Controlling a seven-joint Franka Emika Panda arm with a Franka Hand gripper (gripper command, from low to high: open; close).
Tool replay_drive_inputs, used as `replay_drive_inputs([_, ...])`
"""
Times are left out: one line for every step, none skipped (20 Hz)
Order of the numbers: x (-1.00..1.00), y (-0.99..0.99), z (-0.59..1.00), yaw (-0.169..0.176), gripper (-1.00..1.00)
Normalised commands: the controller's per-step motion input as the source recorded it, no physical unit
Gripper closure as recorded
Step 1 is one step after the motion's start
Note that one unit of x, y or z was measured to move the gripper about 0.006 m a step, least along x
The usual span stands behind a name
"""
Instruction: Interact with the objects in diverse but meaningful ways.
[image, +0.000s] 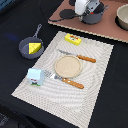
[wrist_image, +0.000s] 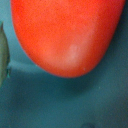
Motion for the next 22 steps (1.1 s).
replay_drive_inputs([-0.21,-0.08,-0.03,0.03,1.0])
replay_drive_inputs([-0.19,-0.07,-0.04,0.03,1.0])
replay_drive_inputs([-0.19,-0.07,-0.05,0.03,1.0])
replay_drive_inputs([-0.18,-0.07,-0.05,0.03,1.0])
replay_drive_inputs([-0.17,-0.07,-0.05,0.03,1.0])
replay_drive_inputs([-0.17,-0.08,-0.05,0.029,1.0])
replay_drive_inputs([-0.17,-0.08,-0.06,0.028,1.0])
replay_drive_inputs([-0.13,-0.07,-0.05,0.028,1.0])
replay_drive_inputs([-0.13,-0.07,-0.05,0.028,1.0])
replay_drive_inputs([-0.14,-0.07,-0.06,0.028,1.0])
replay_drive_inputs([-0.11,-0.07,-0.06,0.028,1.0])
replay_drive_inputs([-0.11,-0.07,-0.06,0.028,1.0])
replay_drive_inputs([-0.12,-0.07,-0.07,0.027,1.0])
replay_drive_inputs([-0.12,-0.07,-0.07,0.027,1.0])
replay_drive_inputs([-0.12,-0.07,-0.07,0.026,1.0])
replay_drive_inputs([-0.1,-0.07,-0.07,0.026,1.0])
replay_drive_inputs([-0.12,-0.08,-0.07,0.025,1.0])
replay_drive_inputs([-0.13,-0.07,-0.08,0.023,1.0])
replay_drive_inputs([-0.12,-0.06,-0.08,0.023,1.0])
replay_drive_inputs([-0.12,-0.07,-0.06,0.023,1.0])
replay_drive_inputs([-0.13,-0.08,-0.02,0.024,1.0])
replay_drive_inputs([-0.16,-0.09,0.0,0.023,1.0])
